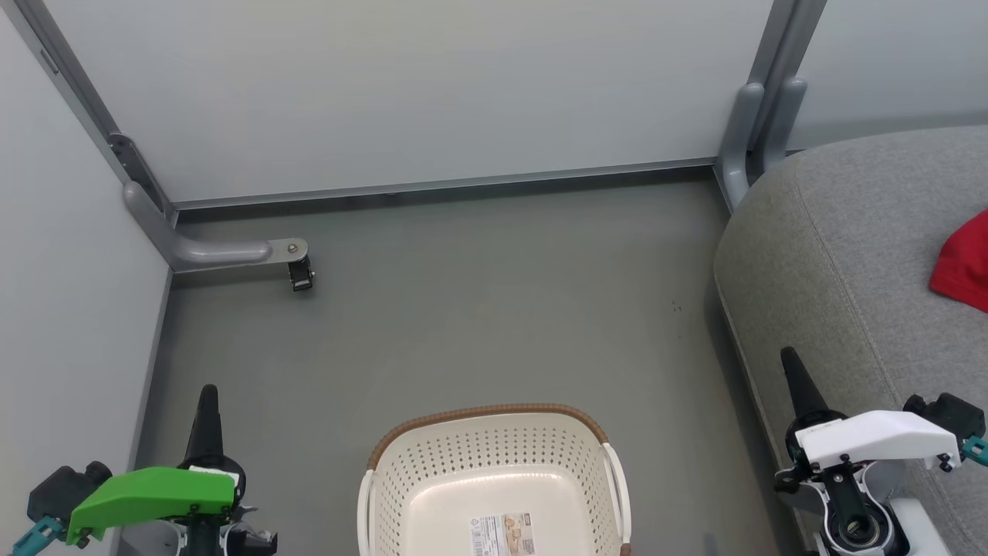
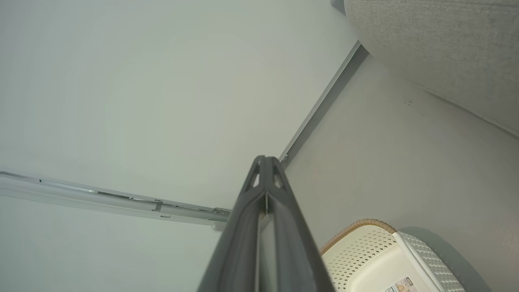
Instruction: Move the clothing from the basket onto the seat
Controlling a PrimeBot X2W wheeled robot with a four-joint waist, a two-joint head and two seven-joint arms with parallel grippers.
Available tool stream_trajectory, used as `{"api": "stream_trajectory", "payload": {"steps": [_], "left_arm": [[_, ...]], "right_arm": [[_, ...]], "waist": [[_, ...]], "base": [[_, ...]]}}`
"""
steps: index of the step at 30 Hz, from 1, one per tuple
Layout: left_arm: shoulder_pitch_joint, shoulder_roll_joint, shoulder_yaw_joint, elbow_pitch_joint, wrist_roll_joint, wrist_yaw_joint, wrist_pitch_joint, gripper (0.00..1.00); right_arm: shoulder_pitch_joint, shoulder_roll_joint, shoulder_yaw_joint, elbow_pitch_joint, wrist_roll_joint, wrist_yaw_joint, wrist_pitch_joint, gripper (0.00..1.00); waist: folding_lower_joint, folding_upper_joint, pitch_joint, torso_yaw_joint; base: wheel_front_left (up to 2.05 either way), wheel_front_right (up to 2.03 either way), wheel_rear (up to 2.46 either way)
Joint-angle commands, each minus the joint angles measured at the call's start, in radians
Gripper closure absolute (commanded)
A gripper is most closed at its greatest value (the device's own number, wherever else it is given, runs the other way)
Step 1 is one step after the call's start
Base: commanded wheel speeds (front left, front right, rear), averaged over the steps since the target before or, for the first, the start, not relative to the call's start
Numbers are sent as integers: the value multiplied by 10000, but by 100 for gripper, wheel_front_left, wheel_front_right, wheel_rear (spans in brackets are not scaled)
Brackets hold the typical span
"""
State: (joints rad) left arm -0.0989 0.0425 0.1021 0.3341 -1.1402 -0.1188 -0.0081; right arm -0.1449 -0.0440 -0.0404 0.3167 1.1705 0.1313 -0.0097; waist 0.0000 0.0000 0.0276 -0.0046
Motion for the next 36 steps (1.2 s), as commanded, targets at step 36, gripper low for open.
{"api": "stream_trajectory", "payload": {"steps": [36], "left_arm": [[-139,103,111,-658,-3268,-118,863,100]], "right_arm": [[311,-78,-532,-549,3056,-8,874,100]], "waist": [[0,0,-151,29]], "base": [[0,0,0]]}}
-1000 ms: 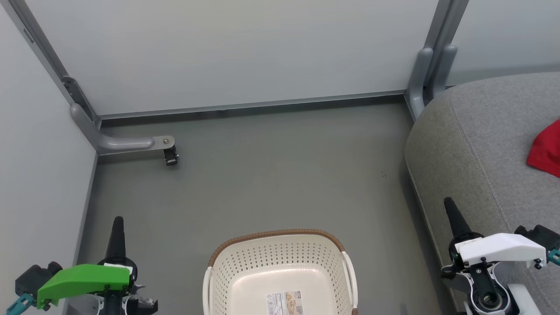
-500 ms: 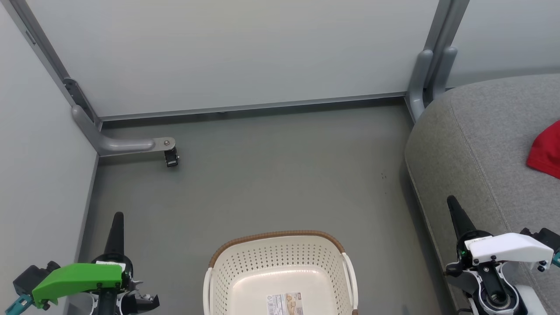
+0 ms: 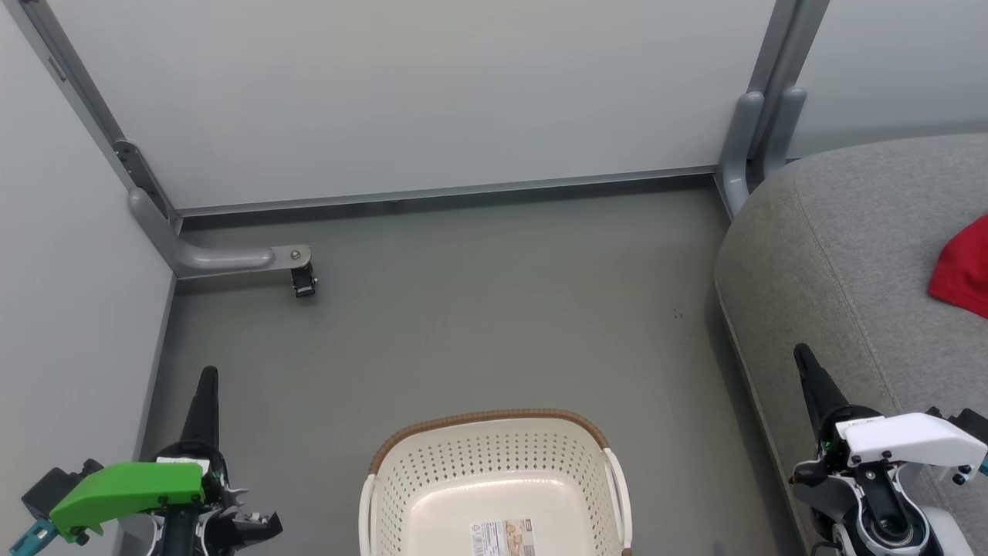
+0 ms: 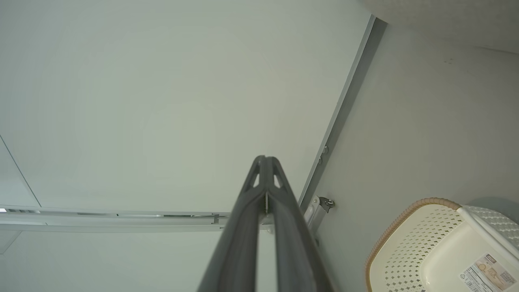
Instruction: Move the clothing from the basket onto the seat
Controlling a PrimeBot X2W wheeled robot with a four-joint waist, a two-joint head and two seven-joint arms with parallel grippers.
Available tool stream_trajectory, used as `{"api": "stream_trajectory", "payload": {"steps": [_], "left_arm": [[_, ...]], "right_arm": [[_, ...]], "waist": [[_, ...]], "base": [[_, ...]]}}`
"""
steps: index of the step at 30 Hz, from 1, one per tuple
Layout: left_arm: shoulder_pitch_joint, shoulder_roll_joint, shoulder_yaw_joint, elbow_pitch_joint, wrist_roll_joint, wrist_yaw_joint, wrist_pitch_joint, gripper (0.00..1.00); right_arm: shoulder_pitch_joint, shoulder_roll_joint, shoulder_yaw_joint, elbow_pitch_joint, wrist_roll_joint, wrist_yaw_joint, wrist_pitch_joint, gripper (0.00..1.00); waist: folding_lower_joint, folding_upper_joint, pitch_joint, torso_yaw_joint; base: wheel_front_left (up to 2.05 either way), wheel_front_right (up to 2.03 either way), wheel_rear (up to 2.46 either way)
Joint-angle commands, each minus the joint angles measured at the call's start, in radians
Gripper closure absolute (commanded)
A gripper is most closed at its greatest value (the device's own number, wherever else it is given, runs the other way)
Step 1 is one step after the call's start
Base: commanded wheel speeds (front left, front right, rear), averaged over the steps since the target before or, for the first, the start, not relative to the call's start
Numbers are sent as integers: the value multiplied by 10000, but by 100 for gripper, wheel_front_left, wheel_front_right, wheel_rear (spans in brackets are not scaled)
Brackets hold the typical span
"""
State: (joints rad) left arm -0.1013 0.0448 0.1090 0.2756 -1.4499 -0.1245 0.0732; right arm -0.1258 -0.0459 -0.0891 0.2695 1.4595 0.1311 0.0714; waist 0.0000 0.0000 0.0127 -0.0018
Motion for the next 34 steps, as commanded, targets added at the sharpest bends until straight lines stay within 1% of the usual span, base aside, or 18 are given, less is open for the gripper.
{"api": "stream_trajectory", "payload": {"steps": [1,21,34], "left_arm": [[-115,80,43,-85,-239,-62,67,100],[-123,88,68,-332,-1662,-90,437,100],[-121,87,66,-326,-1644,-90,446,100]], "right_arm": [[122,-60,-56,-88,224,-5,77,100],[232,-71,-277,-282,1548,-7,469,100],[236,-70,-273,-276,1552,-7,457,100]], "waist": [[0,0,-6,1],[0,0,-93,18],[0,0,-96,18]], "base": [[0,0,0],[0,0,0],[0,0,0]]}}
